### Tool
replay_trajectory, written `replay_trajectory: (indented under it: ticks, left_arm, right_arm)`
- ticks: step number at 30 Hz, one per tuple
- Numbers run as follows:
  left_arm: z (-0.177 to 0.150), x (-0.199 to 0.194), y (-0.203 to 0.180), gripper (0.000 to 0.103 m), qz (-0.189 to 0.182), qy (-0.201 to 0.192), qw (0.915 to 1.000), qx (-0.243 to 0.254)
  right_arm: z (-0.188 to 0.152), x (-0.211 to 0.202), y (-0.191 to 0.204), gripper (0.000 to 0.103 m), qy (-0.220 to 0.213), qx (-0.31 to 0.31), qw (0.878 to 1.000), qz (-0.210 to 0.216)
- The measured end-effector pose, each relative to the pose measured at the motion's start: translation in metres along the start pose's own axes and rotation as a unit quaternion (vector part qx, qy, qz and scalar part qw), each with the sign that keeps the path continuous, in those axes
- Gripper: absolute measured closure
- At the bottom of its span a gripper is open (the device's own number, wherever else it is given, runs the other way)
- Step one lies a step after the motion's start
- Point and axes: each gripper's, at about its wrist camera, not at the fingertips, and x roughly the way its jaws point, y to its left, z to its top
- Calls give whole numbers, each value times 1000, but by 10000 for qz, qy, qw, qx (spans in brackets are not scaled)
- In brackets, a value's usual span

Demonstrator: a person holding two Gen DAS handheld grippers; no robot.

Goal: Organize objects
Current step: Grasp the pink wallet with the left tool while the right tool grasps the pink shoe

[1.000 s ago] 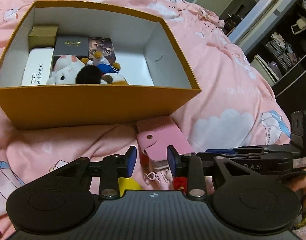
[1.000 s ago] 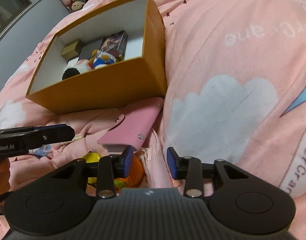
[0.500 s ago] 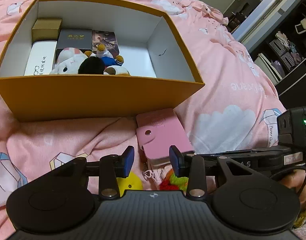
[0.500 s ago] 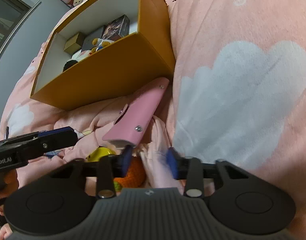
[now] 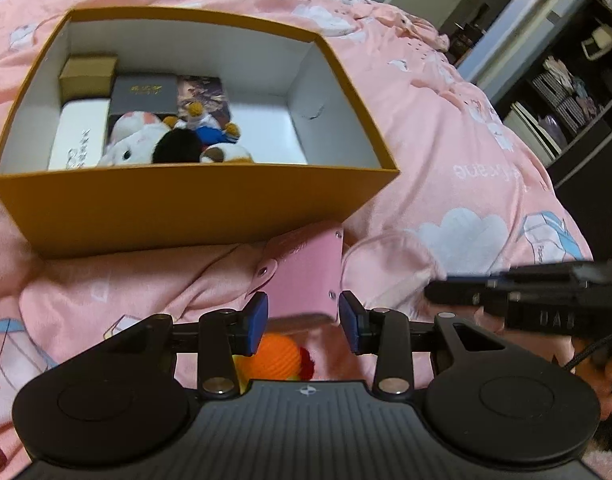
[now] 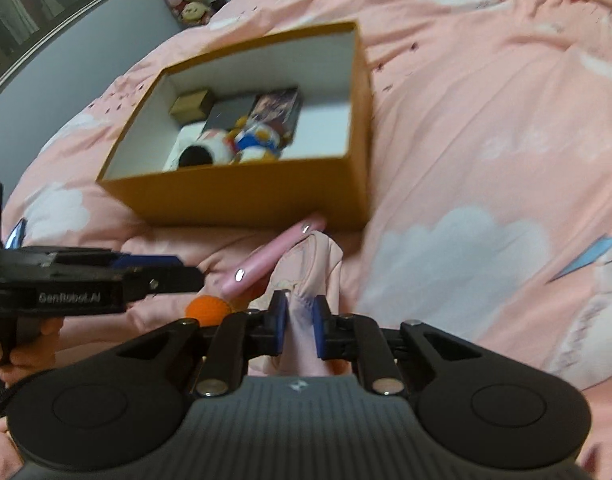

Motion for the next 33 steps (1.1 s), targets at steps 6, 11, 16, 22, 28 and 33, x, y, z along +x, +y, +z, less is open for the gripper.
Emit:
replay_trajectory:
  ticks: [6, 11, 16, 22, 28, 33]
  left_arm:
    - [6, 14, -8, 51, 122, 97, 9987, 491]
    - [21, 44, 6, 46, -34, 501, 9984, 267]
    - [24, 72, 17, 46, -38, 883, 9961, 55]
    - [30, 93, 23, 46, -139, 1134, 9934, -73]
    - [20, 106, 26, 44, -184, 1102, 9937, -133]
    - [17, 91, 26, 67, -84, 925, 9956, -109]
  right_arm:
    - [8, 13, -20, 88, -31, 184, 9994, -306]
    - [4, 29, -35, 83, 173, 406, 9985, -316]
    - [12, 34, -52, 72, 384, 789, 9961, 33]
    - [23, 39, -45, 59, 790, 448, 9958, 68]
    - [16, 49, -38, 52, 840, 97, 9964, -75]
    - [11, 59, -35, 64, 831, -116, 9958, -378]
